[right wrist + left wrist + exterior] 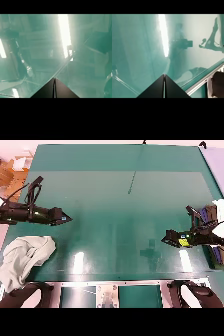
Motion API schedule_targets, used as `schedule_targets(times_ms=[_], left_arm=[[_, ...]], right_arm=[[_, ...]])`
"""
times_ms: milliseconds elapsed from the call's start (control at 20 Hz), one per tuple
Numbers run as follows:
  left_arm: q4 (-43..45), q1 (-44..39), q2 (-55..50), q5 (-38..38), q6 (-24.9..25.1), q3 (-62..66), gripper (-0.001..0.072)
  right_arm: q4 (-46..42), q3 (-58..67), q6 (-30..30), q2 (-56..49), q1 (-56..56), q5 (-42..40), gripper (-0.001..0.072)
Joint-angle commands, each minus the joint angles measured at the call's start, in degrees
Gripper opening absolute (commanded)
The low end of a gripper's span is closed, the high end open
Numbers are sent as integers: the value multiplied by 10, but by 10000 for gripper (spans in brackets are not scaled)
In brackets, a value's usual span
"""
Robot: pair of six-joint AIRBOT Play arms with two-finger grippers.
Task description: Fold the shirts.
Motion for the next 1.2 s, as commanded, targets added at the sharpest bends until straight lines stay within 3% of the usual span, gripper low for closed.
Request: schedule_targets(times_ms=[0,150,300,400,450,500,550,800,900,950,1000,1050,1150], left_arm=[[1,0,0,-1,-1,0,29],[89,0,0,-51,-76,8,27],[385,0,45,-108,-206,5,27],[545,0,101,-108,-261,-23,30],[595,0,124,-99,-283,-45,102],[622,0,136,-75,-297,-73,605],[623,4,133,-53,-317,-97,688],[612,45,42,118,-315,-147,680],[612,71,-14,143,-315,-147,674],[609,81,-41,152,-315,-147,583],[601,86,-67,155,-314,-147,395],[592,87,-89,158,-314,-146,72],[553,87,-104,166,-284,-137,28]], right_arm=[[0,0,0,0,0,0,22],[0,0,0,0,0,0,22],[0,0,0,0,0,0,22],[0,0,0,0,0,0,21],[0,0,0,0,0,0,22],[0,0,0,0,0,0,22],[0,0,0,0,0,0,22],[0,0,0,0,0,0,22],[1,0,0,0,0,0,22],[0,0,0,0,0,0,22],[0,0,0,0,0,0,22],[1,0,0,0,0,0,22],[0,0,0,0,0,0,22]])
